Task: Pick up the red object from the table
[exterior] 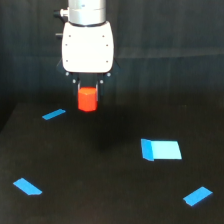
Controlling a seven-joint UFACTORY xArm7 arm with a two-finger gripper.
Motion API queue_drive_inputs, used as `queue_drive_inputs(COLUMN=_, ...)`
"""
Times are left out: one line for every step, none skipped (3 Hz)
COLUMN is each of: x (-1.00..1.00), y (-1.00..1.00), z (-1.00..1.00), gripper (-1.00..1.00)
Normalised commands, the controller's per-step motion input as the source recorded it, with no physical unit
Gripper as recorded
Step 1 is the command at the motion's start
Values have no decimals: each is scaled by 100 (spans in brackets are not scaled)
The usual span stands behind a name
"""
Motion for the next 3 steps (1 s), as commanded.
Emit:
queue_drive_inputs(x=5, y=0, z=13, gripper=-97)
queue_drive_inputs(x=7, y=2, z=6, gripper=-98)
queue_drive_inputs(x=-2, y=5, z=6, gripper=-100)
